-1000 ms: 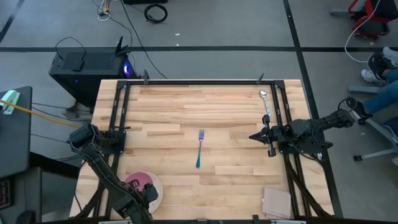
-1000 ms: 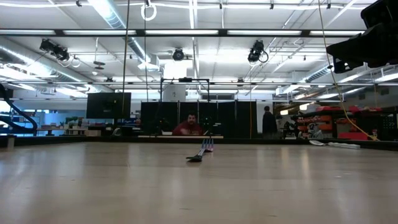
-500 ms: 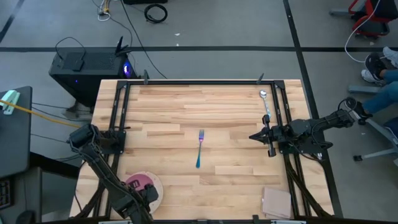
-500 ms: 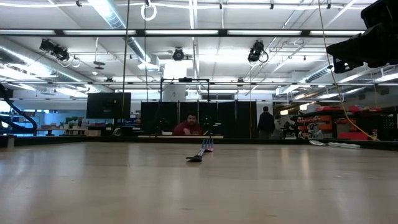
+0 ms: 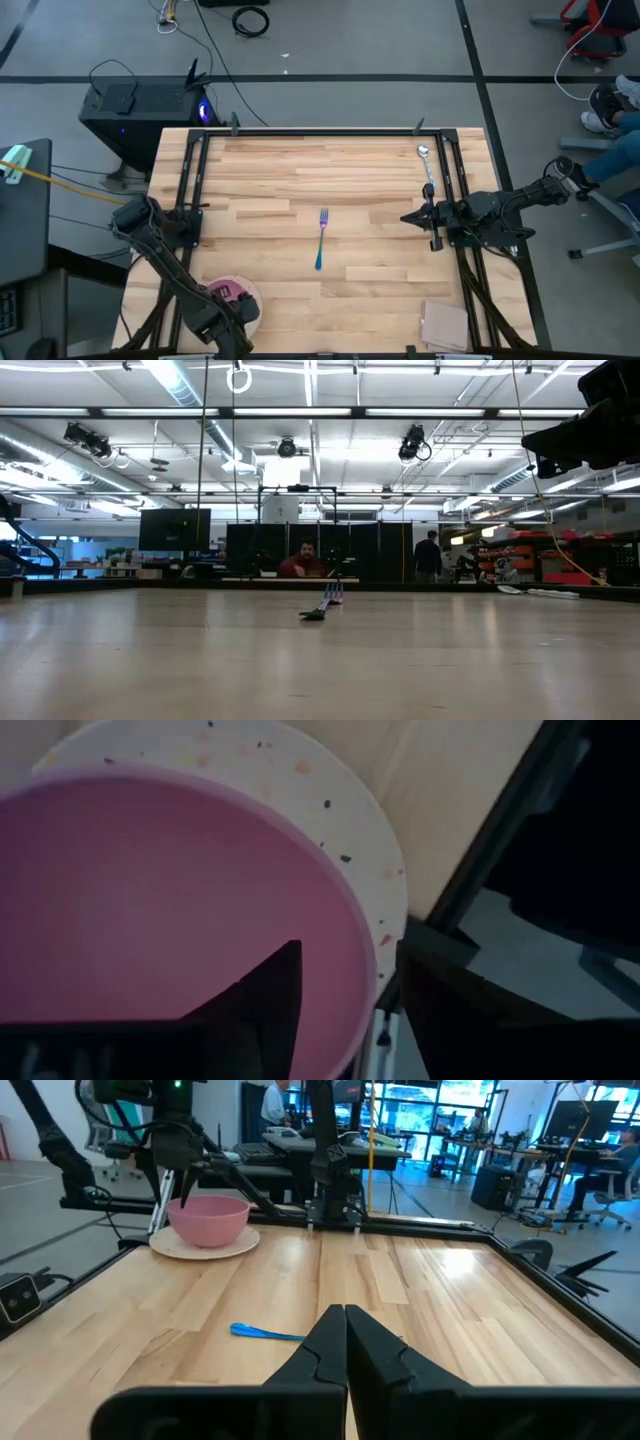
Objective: Set table place
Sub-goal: Put the spoon into the bowl
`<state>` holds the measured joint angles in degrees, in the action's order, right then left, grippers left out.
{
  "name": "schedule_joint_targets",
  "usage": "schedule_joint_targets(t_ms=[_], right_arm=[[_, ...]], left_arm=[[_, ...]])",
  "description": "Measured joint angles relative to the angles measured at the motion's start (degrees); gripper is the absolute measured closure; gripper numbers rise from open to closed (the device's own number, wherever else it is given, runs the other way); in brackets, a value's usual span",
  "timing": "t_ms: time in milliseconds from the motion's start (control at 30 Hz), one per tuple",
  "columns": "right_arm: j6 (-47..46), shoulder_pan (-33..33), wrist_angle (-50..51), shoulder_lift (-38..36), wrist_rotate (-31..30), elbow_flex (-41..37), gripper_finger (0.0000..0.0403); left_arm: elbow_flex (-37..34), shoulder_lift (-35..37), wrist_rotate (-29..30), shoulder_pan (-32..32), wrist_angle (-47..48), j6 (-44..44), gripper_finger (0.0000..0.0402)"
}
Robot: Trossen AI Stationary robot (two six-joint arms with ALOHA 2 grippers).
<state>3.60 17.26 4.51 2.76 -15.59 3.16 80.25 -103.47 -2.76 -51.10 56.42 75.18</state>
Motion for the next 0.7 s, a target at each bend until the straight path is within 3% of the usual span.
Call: schedule_joint_targets(t_ms=[167,333,500,700], right_arm=[[-0.12,0.0,-0.03,0.06,-0.22,2.24,0.0399],[-7.9,0.01,0.26,3.16,-4.1,5.86,0.04],[-15.93,0.0,5.17,12.48,-9.04,12.58,0.0401],[-38.47,-1.04,23.68,27.86,-23.66,26.64,0.0401]], left_arm=[[0.0,3.68,1.96,0.92,0.0,0.19,0.0225],[0.0,7.85,10.18,1.07,0.08,-0.61,0.0229],[0.0,11.06,22.8,1.06,0.2,-7.13,0.0225],[0.0,13.12,34.02,2.43,0.25,-16.34,0.0226]])
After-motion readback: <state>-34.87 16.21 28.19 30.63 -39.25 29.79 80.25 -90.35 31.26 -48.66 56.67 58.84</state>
